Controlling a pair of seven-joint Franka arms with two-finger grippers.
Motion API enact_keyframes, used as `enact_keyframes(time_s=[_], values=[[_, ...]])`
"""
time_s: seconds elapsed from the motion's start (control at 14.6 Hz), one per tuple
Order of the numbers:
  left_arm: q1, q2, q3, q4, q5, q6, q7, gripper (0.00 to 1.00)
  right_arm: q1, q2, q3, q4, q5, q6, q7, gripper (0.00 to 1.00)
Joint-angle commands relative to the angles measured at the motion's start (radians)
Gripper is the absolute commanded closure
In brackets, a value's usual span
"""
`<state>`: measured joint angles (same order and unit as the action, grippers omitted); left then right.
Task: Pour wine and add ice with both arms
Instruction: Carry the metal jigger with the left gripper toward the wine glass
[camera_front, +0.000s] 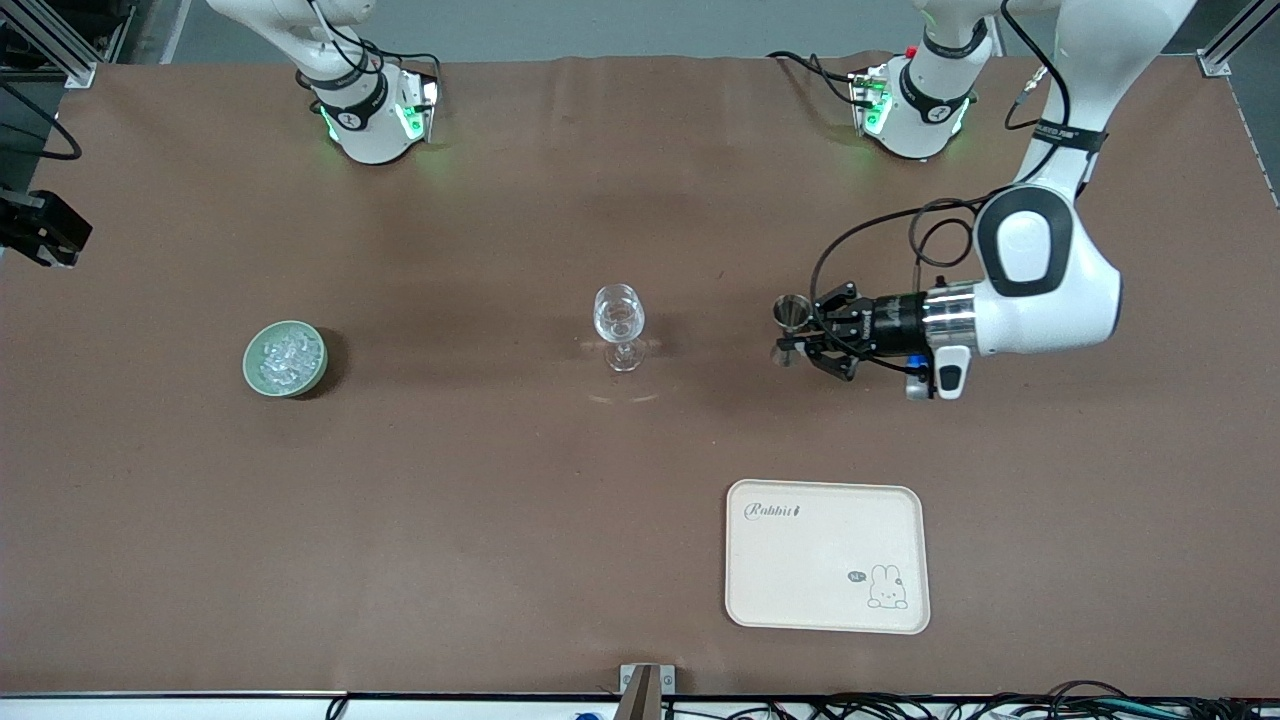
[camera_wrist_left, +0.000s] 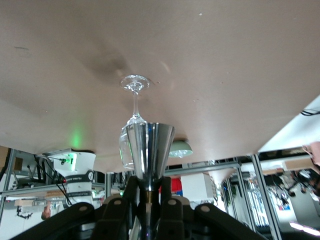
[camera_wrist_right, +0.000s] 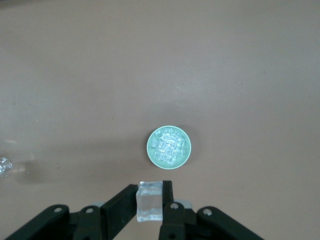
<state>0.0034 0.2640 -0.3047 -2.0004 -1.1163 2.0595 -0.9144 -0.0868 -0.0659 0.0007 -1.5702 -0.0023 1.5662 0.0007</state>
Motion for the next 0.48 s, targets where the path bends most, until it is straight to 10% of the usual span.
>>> enact_keyframes(time_s=[0.0,0.41], values=[[0.009,-0.019,-0.086,-0.008,0.032,0.103,-0.078,1.0,-0.001,-0.002,-0.001,-0.002,0.018,0.008,0.013,0.96],[-0.006,0.041,-0.224,0.041,0.22,0.283,-0.272,1.0,0.001,-0.002,-0.001,-0.002,0.018,0.008,0.013,0.96]])
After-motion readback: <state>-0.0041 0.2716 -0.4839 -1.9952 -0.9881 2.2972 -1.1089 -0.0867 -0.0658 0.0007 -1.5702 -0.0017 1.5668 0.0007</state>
